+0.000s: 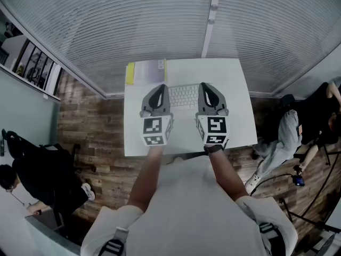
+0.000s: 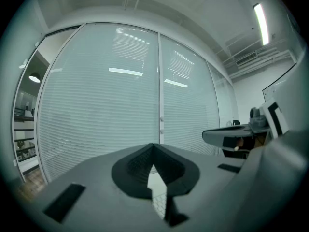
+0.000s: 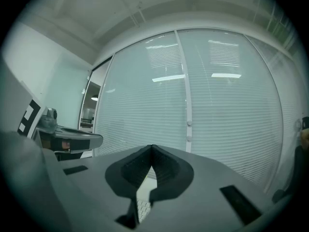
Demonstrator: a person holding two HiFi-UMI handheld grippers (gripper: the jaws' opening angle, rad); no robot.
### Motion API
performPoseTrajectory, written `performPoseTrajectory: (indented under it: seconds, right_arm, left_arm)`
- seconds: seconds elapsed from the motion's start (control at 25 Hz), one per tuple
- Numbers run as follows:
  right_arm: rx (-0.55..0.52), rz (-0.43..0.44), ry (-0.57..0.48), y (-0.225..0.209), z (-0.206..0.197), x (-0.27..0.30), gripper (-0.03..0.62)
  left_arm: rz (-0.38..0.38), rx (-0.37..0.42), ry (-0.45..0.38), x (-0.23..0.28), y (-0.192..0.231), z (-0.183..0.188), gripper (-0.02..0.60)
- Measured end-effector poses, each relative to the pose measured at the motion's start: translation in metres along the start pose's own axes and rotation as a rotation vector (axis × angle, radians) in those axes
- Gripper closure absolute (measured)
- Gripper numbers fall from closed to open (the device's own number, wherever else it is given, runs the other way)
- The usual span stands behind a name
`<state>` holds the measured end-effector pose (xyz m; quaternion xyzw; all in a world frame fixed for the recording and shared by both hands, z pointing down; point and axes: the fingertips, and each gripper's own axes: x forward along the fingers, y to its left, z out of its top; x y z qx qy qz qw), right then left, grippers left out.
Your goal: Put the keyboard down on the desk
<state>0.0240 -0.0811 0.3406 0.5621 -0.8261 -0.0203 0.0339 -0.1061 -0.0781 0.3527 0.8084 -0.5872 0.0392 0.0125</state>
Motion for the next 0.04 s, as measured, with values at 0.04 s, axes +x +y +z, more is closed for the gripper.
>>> performPoseTrajectory:
  seconds: [0.04]
  right_arm:
    - [0.0,-0.006,-0.004,-0.0025,0.0022,-0.001,0.583]
  left_arm:
    - [0.0,0.002,0.0,0.0002,-0.0009,0.0015,0.568]
